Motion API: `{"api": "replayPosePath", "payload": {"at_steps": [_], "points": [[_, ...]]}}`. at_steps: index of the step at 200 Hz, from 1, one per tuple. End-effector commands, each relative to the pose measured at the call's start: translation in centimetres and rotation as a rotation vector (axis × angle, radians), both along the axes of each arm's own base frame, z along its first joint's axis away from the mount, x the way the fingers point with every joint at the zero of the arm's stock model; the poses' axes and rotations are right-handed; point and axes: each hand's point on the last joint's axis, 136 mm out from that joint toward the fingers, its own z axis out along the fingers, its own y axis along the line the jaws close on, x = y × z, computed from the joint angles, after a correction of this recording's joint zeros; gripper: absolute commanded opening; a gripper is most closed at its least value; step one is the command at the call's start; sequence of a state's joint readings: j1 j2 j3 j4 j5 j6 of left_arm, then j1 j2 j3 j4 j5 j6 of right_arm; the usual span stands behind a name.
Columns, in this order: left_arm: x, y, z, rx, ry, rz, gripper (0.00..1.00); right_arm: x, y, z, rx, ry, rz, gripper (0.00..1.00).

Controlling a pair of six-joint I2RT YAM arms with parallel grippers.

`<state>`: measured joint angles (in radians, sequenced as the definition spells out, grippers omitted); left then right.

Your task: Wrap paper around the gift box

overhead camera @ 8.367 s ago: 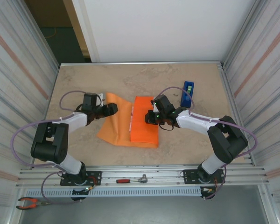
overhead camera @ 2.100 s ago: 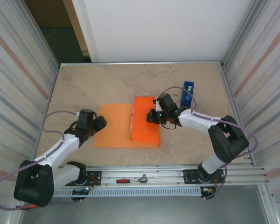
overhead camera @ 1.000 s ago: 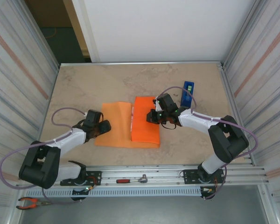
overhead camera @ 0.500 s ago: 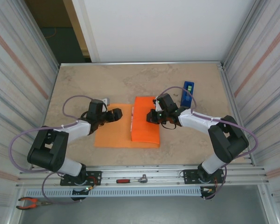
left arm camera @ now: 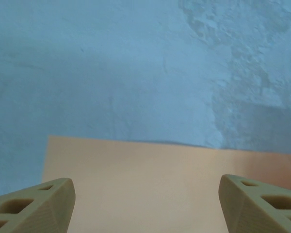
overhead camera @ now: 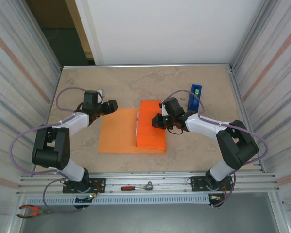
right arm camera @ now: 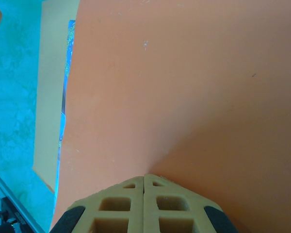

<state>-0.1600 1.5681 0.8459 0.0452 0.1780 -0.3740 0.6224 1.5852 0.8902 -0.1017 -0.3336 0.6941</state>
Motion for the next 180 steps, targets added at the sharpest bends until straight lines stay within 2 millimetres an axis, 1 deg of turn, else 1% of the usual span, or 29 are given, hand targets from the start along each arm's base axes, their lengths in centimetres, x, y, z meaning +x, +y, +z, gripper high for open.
{"api": "replayPosePath", "payload": {"at_steps": [1,38,45,55,67,81,96,110,130,156,170,180], "points": [[-0.7,1.3,-2.4,0.106,0.111,-0.010,0.79,-1.6,-1.3,-3.0,-0.111,0.072,0.015,0.00],[-1.0,1.2,-4.9,0.125,0.204,-0.032,0.80,-1.8,-1.3,-3.0,-0.113,0.075,0.018,0.00],[-1.1,1.2,-5.4,0.127,0.227,-0.028,0.84,-1.7,-1.4,-3.0,-0.113,0.074,0.018,0.00],[-1.5,1.2,-6.1,0.132,0.263,-0.025,0.84,-1.8,-1.4,-3.0,-0.114,0.075,0.018,0.00],[-1.6,1.2,-6.7,0.141,0.288,-0.022,0.84,-1.7,-1.3,-3.1,-0.114,0.075,0.018,0.00],[-1.7,0.9,-6.8,0.158,0.301,-0.021,0.84,-1.7,-1.3,-3.0,-0.112,0.075,0.019,0.00],[-2.1,0.9,-7.4,0.181,0.362,-0.014,0.83,-1.7,-1.3,-3.1,-0.112,0.075,0.019,0.00],[-2.3,0.4,-8.0,0.199,0.391,-0.027,0.81,-1.7,-1.2,-3.1,-0.110,0.075,0.018,0.00],[-2.4,-0.3,-7.9,0.223,0.390,-0.047,0.73,-1.8,-1.2,-3.1,-0.110,0.074,0.018,0.00],[-2.4,-1.3,-7.5,0.199,0.364,-0.074,0.53,-1.8,-1.2,-2.9,-0.108,0.070,0.019,0.00],[-2.1,-2.2,-6.6,0.166,0.309,-0.098,0.42,-1.8,-1.2,-2.8,-0.108,0.068,0.019,0.00],[-2.1,-2.9,-5.8,0.140,0.261,-0.120,0.33,-1.8,-1.2,-2.8,-0.107,0.067,0.020,0.00]]}}
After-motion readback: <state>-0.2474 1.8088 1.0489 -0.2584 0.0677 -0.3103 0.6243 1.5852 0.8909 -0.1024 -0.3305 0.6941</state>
